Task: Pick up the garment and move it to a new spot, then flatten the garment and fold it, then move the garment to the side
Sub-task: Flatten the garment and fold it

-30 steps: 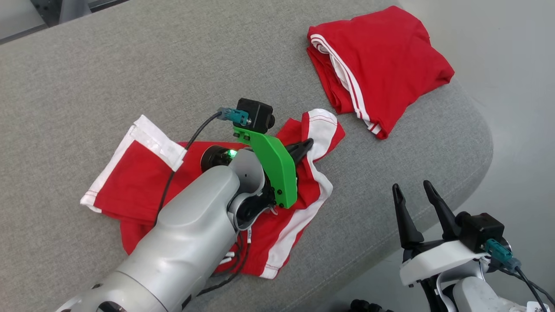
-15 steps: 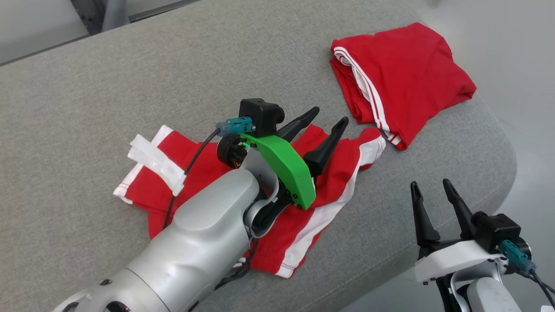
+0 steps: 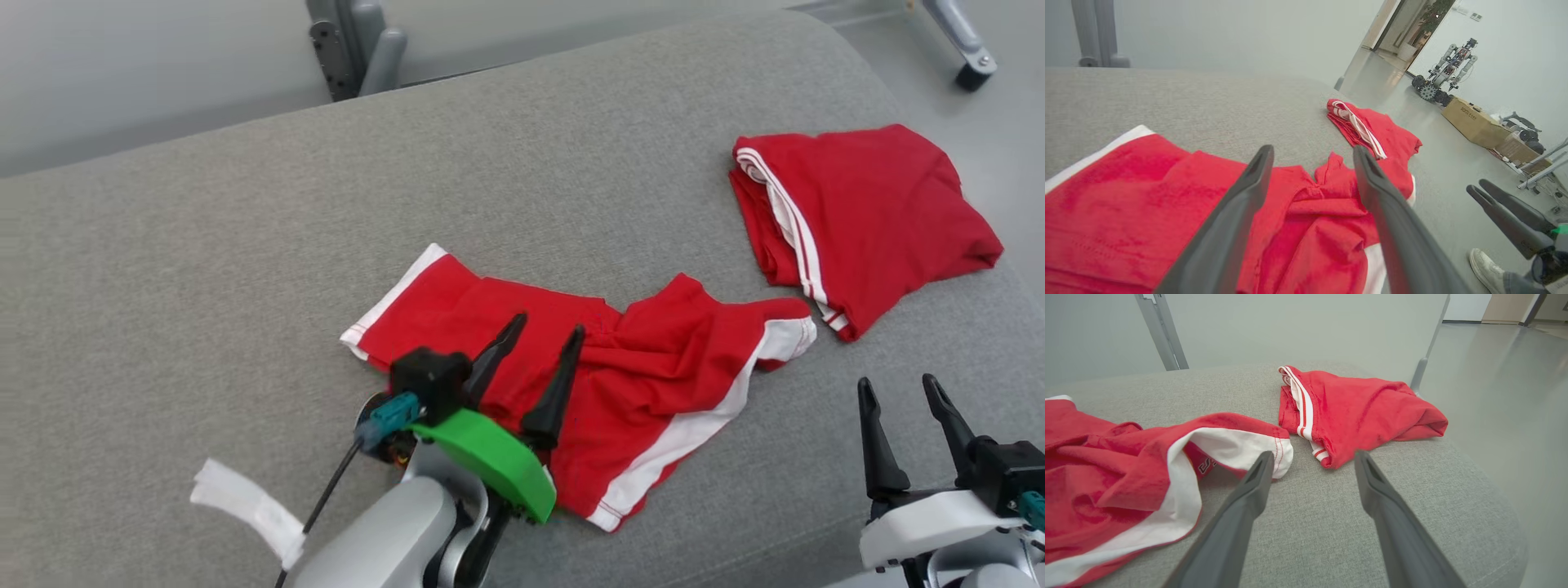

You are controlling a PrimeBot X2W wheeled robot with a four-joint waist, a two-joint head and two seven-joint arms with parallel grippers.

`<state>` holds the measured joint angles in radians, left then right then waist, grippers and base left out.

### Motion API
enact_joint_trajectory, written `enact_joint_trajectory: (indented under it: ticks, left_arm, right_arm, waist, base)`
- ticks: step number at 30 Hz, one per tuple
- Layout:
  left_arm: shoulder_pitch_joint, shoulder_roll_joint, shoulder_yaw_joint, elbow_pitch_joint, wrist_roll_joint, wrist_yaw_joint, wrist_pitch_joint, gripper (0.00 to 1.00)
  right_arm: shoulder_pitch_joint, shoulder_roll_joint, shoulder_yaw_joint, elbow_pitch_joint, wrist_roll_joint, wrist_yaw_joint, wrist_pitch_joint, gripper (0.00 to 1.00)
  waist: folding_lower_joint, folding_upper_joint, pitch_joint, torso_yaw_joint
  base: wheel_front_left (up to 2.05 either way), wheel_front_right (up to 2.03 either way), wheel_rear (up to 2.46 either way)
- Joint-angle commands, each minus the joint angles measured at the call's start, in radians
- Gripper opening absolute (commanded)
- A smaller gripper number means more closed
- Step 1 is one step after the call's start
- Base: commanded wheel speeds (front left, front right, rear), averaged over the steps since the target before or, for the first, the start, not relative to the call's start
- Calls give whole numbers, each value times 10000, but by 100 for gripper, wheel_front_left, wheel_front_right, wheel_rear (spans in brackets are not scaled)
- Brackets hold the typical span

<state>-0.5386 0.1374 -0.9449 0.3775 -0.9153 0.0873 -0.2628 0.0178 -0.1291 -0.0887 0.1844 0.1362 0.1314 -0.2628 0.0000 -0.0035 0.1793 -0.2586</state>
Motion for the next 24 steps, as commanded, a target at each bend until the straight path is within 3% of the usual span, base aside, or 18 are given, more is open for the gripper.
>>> enact_joint_trajectory:
  ticks: [1, 6, 12, 24]
  left_arm:
    - [693, 155, 427, -454, 565, 200, -19, 100]
    - [3290, 441, 2132, -1703, 2672, 725, -10, 100]
    - [5017, 495, 3556, -2098, 3954, 805, -11, 100]
    - [7066, 11, 6964, -2297, 5501, -185, -10, 100]
  right_arm:
    - [201, -85, -84, -61, -75, -13, -26, 100]
    - [501, -266, -147, -23, -122, -13, -26, 100]
    - [753, -328, -161, 26, -187, -13, -26, 100]
    - [1092, -381, -277, 223, -151, -13, -26, 100]
  waist:
    - [0, 35, -754, 977]
    - [0, 35, -1249, 1613]
    - [0, 35, -1697, 2046]
    - [0, 35, -2102, 2624]
  base:
    - [0, 0, 0]
    - [0, 0, 0]
    - [0, 0, 0]
    - [0, 0, 0]
